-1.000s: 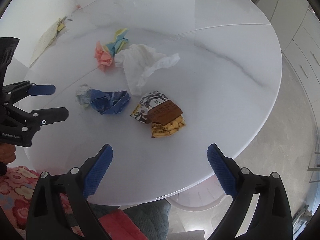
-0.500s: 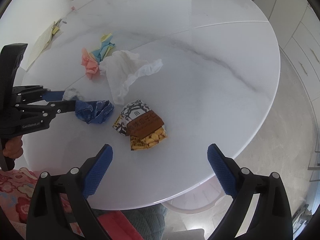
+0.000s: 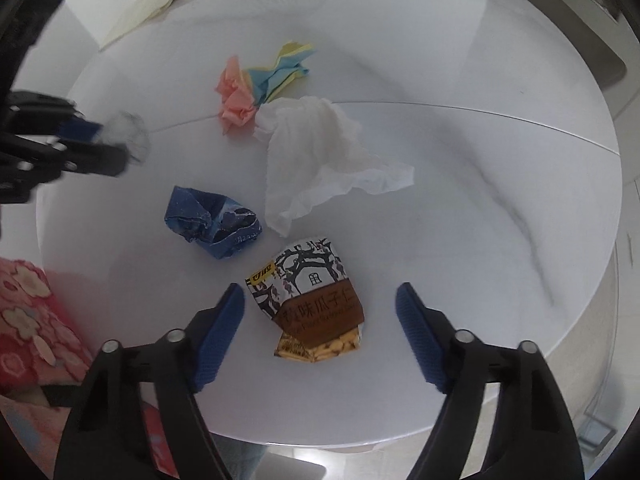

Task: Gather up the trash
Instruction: 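Grasp the green-white crumpled paper with the left tool while the right grasps the snack packet, then drop the snack packet into the bin with the right tool while the left drops the paper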

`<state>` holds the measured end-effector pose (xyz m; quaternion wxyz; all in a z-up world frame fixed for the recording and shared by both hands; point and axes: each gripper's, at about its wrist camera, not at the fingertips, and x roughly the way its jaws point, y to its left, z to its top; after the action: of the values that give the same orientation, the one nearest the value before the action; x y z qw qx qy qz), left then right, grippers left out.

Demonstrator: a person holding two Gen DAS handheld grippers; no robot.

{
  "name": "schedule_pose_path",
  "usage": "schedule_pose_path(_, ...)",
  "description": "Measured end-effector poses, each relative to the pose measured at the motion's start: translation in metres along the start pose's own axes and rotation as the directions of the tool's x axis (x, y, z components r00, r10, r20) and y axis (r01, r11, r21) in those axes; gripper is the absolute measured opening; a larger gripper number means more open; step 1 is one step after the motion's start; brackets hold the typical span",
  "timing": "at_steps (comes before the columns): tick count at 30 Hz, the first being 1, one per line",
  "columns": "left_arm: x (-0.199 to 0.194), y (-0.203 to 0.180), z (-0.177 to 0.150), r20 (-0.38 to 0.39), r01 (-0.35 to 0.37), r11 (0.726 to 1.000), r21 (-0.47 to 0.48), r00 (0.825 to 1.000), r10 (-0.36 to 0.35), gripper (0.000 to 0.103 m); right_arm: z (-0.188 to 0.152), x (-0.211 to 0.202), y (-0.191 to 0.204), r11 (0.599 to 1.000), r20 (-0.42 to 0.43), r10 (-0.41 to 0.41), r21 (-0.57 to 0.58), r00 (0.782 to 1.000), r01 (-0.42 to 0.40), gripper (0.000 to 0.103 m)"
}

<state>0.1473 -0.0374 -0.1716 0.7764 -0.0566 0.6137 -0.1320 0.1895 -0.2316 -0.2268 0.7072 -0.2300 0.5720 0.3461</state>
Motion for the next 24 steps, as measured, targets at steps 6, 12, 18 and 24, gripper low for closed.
schedule_pose_path(6, -0.021, -0.012, -0.011, 0.020, 0.005, 1.000, 0.025, 1.000, -0.006, 0.025, 0.000, -0.003, 0.006, 1.000, -0.006, -0.015, -0.017, 1.000, 0.015, 0.040)
schedule_pose_path(12, -0.016, -0.041, -0.009, 0.016, 0.006, 0.997, 0.079, 1.000, -0.007, 0.024, -0.038, -0.042, -0.004, 0.989, 0.096, 0.000, 0.145, 0.995, -0.014, 0.040)
schedule_pose_path(18, -0.011, -0.095, -0.011, -0.005, 0.049, 0.976, 0.214, 0.999, -0.048, 0.024, -0.105, -0.077, -0.019, 0.933, 0.180, -0.028, 0.359, 0.983, -0.039, 0.040)
schedule_pose_path(24, 0.011, -0.165, -0.017, -0.078, 0.132, 0.927, 0.350, 0.991, -0.111, 0.025, -0.189, -0.097, -0.037, 0.866, 0.171, -0.091, 0.500, 0.981, -0.007, 0.040)
